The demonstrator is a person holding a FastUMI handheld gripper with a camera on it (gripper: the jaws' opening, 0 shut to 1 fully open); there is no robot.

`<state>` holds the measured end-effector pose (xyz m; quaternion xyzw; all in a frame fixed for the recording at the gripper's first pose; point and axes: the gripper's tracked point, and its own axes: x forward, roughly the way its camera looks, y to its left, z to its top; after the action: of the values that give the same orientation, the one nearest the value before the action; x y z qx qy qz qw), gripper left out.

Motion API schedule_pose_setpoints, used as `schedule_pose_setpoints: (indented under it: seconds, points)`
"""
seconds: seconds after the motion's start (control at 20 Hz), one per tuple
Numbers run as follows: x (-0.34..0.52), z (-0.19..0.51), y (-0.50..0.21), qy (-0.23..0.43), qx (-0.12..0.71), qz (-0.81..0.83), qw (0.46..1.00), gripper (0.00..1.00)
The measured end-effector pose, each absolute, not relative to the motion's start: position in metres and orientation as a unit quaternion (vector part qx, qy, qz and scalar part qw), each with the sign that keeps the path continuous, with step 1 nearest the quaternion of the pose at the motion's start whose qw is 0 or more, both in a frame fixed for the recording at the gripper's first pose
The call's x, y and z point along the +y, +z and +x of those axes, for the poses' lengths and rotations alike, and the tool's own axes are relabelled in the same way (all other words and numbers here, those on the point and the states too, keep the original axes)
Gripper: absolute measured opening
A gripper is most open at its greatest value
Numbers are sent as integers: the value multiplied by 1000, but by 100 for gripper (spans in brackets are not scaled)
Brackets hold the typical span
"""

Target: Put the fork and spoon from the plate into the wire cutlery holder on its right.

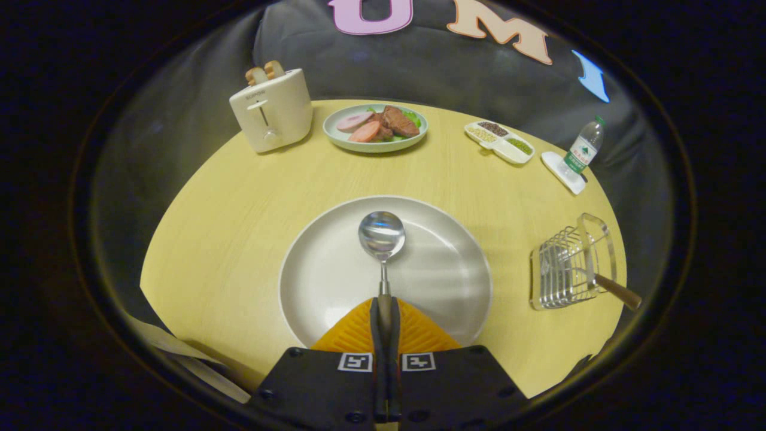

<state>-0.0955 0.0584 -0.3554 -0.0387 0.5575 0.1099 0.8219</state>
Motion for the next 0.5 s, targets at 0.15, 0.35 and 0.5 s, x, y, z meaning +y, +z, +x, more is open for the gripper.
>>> schedule_pose_setpoints:
  seconds: [0.15, 0.35, 0.5]
  points:
    - [42, -90, -343, 110, 562, -44, 818, 4]
    - [15, -79, -325, 104, 565, -48, 817, 4]
    - [-7, -69, -308, 92, 566, -39, 818, 4]
